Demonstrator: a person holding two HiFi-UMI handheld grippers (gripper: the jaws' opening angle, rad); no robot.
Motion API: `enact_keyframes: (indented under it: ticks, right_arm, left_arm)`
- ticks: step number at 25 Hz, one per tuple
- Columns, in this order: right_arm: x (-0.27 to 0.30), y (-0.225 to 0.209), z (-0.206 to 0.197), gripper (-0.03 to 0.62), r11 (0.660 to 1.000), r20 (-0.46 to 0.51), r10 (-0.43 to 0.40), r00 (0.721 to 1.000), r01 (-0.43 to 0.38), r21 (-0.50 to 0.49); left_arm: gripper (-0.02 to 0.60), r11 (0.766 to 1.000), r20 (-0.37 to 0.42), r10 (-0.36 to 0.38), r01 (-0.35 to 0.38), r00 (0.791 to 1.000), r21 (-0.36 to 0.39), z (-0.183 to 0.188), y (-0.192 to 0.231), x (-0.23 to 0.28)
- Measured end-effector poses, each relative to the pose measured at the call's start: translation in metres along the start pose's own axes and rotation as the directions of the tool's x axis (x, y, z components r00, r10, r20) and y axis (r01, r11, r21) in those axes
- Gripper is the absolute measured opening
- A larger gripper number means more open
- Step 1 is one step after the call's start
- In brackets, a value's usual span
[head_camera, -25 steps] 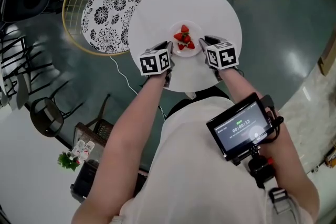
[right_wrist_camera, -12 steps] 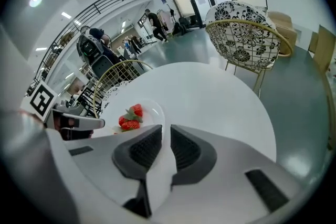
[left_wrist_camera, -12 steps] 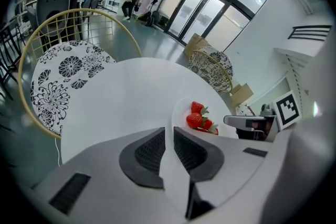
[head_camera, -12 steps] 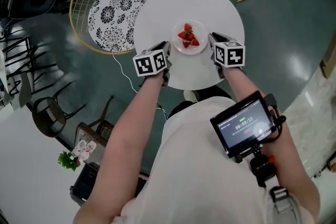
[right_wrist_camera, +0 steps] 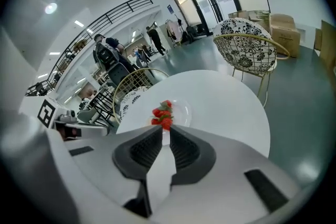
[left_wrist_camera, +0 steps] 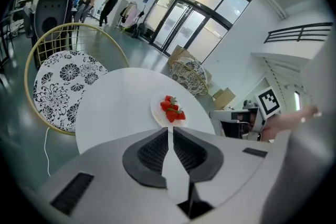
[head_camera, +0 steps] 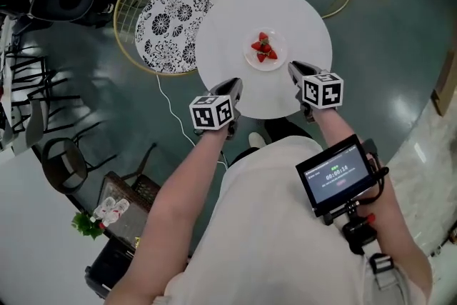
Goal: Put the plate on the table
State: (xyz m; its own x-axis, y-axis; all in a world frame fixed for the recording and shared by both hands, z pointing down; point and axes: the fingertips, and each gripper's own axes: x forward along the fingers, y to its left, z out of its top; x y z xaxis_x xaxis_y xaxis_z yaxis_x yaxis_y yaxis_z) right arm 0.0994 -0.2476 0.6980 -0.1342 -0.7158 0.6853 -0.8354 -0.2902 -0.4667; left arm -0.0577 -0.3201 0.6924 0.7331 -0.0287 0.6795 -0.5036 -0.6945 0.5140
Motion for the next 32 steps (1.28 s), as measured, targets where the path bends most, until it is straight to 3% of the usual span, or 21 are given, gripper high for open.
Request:
enact_keyframes:
  ticks: [2,3,5,12,17,32]
  right_arm:
    - [-0.018,0.018,-0.011,0.042,1.0,0.024,0.017,1.0,-0.017,0.01]
    - [-0.027,0.027,-0.017,0.005,1.0,0.036,0.024,0.999,-0.025,0.02]
    - [-0.038,0.042,-0.025,0.005,0.999,0.055,0.042,0.998,-0.044,0.031]
    - [-0.053,0.078,-0.048,0.005,0.992,0.07,0.126,0.99,-0.126,-0.017]
    - [-0.096,0.122,-0.072,0.005,0.986,0.08,0.157,0.984,-0.151,-0.07]
    - [-0.145,0.177,-0.135,0.005,0.969,0.078,0.216,0.973,-0.203,-0.144]
  left_arm:
    - [0.037,0.999,0.018,-0.032,0.031,0.999,0.02,-0.012,-0.012,-0.021]
    - [0.035,0.999,0.026,-0.045,0.044,0.999,0.029,-0.019,-0.016,-0.032]
    - [0.005,0.997,0.039,-0.062,0.061,0.997,0.043,-0.03,-0.022,-0.05]
    - [0.005,0.995,0.089,-0.086,0.081,0.992,0.06,-0.054,-0.025,-0.082]
    - [0.005,0.991,0.128,-0.112,0.101,0.985,0.088,-0.075,-0.043,-0.129]
    - [0.005,0.981,0.174,-0.152,0.128,0.973,0.143,-0.135,-0.064,-0.191]
